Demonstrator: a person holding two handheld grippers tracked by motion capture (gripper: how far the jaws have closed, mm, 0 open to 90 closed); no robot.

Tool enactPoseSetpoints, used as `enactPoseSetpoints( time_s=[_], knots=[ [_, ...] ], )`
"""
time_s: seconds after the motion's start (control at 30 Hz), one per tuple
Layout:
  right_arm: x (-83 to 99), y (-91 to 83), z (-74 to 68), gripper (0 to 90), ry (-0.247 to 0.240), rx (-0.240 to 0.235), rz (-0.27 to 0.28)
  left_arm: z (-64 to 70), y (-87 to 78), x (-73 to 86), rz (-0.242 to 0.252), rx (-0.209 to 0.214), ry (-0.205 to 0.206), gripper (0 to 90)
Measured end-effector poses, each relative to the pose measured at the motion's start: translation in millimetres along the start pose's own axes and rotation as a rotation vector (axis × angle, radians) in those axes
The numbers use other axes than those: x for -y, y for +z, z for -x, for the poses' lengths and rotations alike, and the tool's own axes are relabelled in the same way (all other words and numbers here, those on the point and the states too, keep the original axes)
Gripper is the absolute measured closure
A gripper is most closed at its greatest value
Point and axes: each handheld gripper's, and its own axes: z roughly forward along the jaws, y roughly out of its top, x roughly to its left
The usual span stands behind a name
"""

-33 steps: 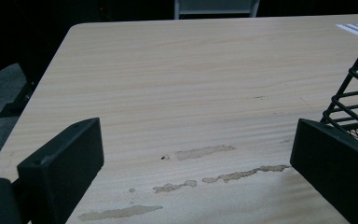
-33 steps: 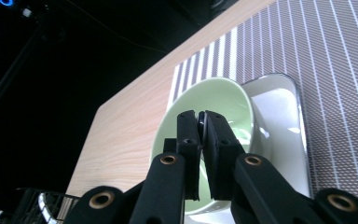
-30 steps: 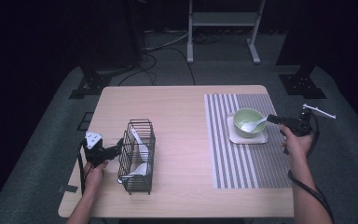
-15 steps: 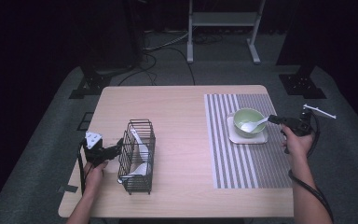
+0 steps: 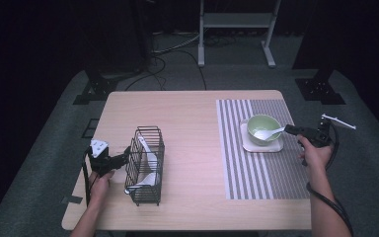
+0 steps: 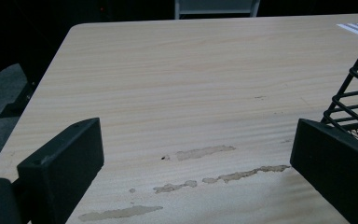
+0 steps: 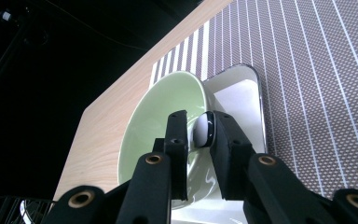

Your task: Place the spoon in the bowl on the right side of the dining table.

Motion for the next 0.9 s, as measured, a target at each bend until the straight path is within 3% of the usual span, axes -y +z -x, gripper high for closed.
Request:
enactPoseSetpoints(
  time_s=[0.37, 0.73, 0.9],
  knots=[
    [9.4, -1.1, 8.6, 68.1, 0.008, -0.015, -0.008, 0.7, 0.1, 0.1, 0.001, 0.003, 0.005, 1.6],
    [20.7, -7.6, 8.1, 59.3, -0.031, 0.001, -0.026, 0.9, -0.3, 0.2, 0.000, 0.003, 0.008, 1.6],
    [25.0, -7.0, 5.1, 55.9, -0.042, -0.016, -0.040, 1.2, -0.3, 0.2, -0.001, 0.001, 0.010, 1.6]
  ],
)
